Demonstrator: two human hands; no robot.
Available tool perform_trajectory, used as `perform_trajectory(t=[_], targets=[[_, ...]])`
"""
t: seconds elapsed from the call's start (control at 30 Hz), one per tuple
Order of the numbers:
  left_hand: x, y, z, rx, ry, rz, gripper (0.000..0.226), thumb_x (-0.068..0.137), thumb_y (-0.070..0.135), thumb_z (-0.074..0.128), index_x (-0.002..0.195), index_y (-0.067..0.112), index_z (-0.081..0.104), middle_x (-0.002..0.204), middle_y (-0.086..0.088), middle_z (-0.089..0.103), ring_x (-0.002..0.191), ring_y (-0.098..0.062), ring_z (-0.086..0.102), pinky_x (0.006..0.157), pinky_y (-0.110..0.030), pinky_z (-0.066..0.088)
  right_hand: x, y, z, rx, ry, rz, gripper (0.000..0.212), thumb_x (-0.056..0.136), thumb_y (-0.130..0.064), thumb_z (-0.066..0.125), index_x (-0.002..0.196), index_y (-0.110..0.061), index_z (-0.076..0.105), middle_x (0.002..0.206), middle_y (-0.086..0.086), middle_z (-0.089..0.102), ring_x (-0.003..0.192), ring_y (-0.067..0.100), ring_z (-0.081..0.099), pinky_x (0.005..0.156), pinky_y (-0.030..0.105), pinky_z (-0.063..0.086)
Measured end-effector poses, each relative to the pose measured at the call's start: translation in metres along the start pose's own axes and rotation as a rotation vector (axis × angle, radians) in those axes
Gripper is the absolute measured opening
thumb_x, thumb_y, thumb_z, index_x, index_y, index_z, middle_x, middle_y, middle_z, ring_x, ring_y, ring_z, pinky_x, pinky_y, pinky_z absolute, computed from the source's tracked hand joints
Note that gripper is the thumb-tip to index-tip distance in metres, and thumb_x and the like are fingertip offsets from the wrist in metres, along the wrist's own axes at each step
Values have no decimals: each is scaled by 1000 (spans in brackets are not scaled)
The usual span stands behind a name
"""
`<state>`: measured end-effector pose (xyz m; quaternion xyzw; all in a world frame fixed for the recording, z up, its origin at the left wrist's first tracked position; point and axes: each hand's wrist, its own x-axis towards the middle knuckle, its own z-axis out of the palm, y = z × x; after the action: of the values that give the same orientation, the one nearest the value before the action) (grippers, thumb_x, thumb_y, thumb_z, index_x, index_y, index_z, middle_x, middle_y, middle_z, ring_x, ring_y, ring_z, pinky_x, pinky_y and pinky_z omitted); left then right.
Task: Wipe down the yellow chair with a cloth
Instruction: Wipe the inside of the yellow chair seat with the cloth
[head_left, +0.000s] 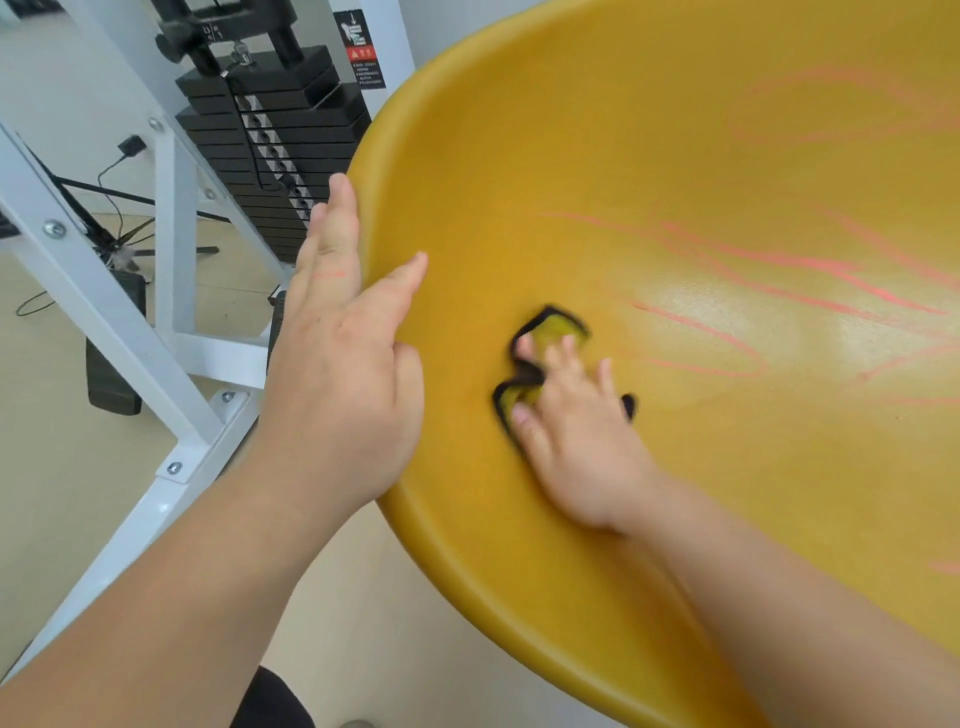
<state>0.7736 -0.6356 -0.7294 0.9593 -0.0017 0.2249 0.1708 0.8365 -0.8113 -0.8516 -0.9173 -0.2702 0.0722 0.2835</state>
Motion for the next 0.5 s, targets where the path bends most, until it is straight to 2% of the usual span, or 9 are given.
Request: perform_trajectory(t=[0.07,0.13,0.2,0.27,0.37,0.43,0.5], targets=[[0,-2,0,-7,15,10,58,88,7,37,142,11,56,169,-18,6,157,-31,7,126,-35,7,-30,-34,-2,102,-61,-256,65,102,-49,18,159,-31,-8,171,-2,-1,154,14,-21,125,44,-14],[0,-2,2,-10,20,14,58,87,6,37,142,11,56,169,-18,7,157,-31,7,127,-36,7,-40,-32,-3,86,-142,-374,61,103,-52,17,152,-42,-17,170,-8,-12,151,8,-26,122,38,-21],[2,1,2,-15,30,6,61,86,5,37,145,14,54,169,-17,7,157,-30,7,126,-32,6,-28,-3,-2,-15,-84,-321,64,99,-63,19,148,-54,-21,167,-13,-18,152,7,-24,124,47,-16],[1,3,2,-21,28,-6,64,86,5,37,147,19,50,170,-14,6,157,-28,6,125,-31,6,-18,22,-4,-45,-41,-142,73,90,-78,23,147,-60,-20,166,-14,-17,153,6,-21,124,54,-7],[-1,1,0,-43,16,13,65,87,4,37,147,23,49,170,-11,5,157,-25,4,126,-33,7,-12,28,-10,-34,-10,-86,104,76,-92,32,158,-45,-11,170,-8,-2,156,11,-8,125,50,-8],[-2,0,0,-65,14,10,65,86,3,37,146,24,50,170,-10,5,157,-23,3,126,-35,8,-13,14,-13,-54,3,-101,113,73,-97,21,162,-30,2,171,-1,0,157,16,-4,125,48,-9],[-2,1,0,-79,25,9,64,86,3,38,145,24,51,170,-10,6,157,-23,4,127,-37,10,-20,-7,-11,9,-27,-117,111,78,-92,7,163,-21,2,170,4,-11,156,18,-16,125,46,-11]])
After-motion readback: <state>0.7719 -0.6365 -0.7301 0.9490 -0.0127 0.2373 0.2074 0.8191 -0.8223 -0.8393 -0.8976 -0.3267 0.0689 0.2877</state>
